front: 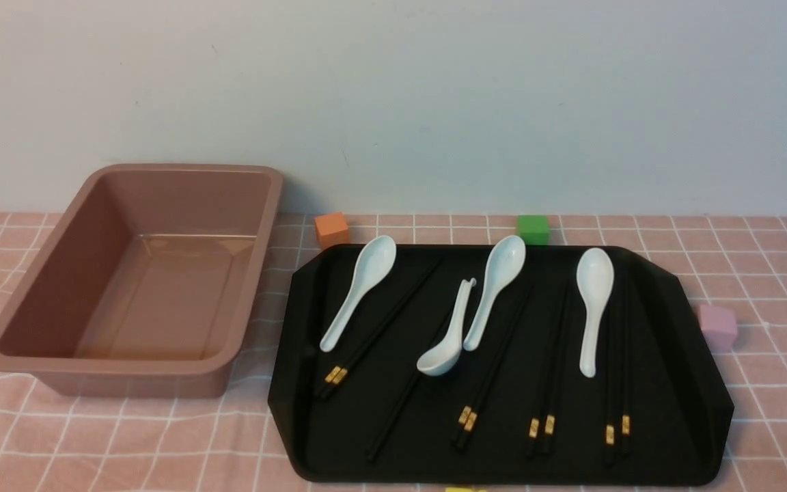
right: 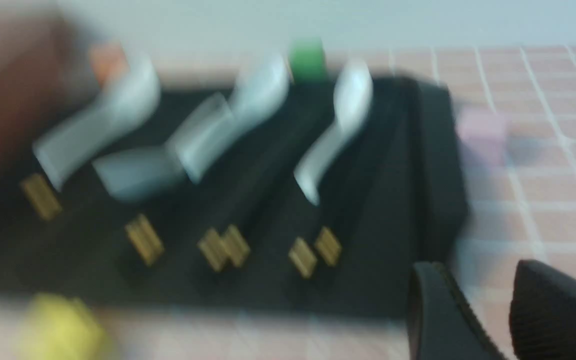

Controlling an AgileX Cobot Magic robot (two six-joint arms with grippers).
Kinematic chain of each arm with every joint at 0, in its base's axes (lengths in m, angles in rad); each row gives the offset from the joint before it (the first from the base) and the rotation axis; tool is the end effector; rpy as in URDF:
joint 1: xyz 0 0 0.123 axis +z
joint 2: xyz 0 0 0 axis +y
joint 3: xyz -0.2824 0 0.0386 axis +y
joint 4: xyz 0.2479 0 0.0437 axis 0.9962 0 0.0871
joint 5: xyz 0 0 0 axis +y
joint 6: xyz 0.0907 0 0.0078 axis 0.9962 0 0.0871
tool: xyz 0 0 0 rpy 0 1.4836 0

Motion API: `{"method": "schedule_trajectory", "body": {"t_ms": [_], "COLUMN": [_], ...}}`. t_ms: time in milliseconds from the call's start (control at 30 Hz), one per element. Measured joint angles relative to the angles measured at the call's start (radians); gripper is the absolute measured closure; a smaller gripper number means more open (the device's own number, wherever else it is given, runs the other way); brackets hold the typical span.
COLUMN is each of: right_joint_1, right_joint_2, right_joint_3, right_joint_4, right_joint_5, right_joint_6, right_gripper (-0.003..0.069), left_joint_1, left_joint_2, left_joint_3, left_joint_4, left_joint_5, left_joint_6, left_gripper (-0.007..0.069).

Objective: On pink tablecloth take chopsticks from black tray and put them in box.
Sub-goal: 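Move the gripper over the chopsticks on the black tray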

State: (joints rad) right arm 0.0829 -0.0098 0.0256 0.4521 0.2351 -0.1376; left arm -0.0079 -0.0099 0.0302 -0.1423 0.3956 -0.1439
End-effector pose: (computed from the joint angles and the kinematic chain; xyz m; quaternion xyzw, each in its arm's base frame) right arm 0.0545 0.0139 0.1858 0.0499 0.7532 0.1635 0.6352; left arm 0.0520 -0.0054 0.1683 -0.0924 0.8068 -0.1043 0.5742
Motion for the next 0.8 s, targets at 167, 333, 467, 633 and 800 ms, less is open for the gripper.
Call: {"method": "schedule_trajectory", "body": {"t_ms": [167, 333, 467, 633, 800], "right_joint_1": [0.000, 0.000, 0.000, 0.000, 0.000], "right_joint_2": [0.000, 0.019, 0.157, 0.621, 1.029], "right_joint_3": [0.000, -0.041, -0.164, -0.463, -0.684], "right_joint_4": [0.296, 0.464, 0.411, 0.183, -0.015], "right_joint_5": [-0.172, -0.138, 0.043, 0.361, 0.546], "right_joint_6": [0.034, 0.023, -0.019, -0.038, -0.001], "right_gripper": [0.0419, 0.0449, 0.0505, 0.0594, 0.0611], "left_joint_1": [0.000, 0.000, 0.000, 0.000, 0.000], "left_joint_2": [0.000, 0.000, 0.000, 0.000, 0.000], "left_joint_3": [0.000, 0.000, 0.000, 0.000, 0.000], "left_joint_4": [0.000, 0.000, 0.000, 0.000, 0.000], "left_joint_5": [0.000, 0.000, 0.000, 0.000, 0.000], "left_joint_6": [0.000, 0.000, 0.000, 0.000, 0.000], "left_gripper": [0.0386, 0.0386, 0.0386, 0.0386, 0.0386]}}
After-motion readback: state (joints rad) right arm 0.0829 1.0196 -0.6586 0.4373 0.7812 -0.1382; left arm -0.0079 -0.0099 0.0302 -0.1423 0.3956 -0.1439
